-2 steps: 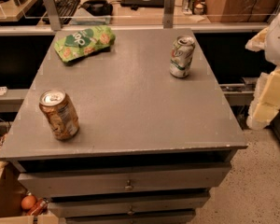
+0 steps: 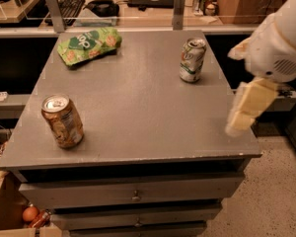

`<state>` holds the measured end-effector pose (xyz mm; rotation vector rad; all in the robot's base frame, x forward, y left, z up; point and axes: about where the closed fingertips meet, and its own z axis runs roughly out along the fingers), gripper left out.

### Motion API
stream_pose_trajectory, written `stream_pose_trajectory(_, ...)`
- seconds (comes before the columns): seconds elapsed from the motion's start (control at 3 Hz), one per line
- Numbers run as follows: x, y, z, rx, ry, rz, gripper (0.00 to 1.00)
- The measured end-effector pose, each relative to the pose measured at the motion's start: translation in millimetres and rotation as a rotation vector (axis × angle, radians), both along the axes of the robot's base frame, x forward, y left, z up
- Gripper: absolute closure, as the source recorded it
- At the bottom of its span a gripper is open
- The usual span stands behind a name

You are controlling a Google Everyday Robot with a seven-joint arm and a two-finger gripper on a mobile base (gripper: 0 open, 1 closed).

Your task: Move orange can near 7up can

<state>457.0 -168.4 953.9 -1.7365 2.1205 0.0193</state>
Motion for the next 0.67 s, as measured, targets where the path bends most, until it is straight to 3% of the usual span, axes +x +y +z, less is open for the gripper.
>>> stream_pose_trajectory(0.67, 40.5, 171.0, -49.8, 0.338, -0.03, 0.278, 0.0)
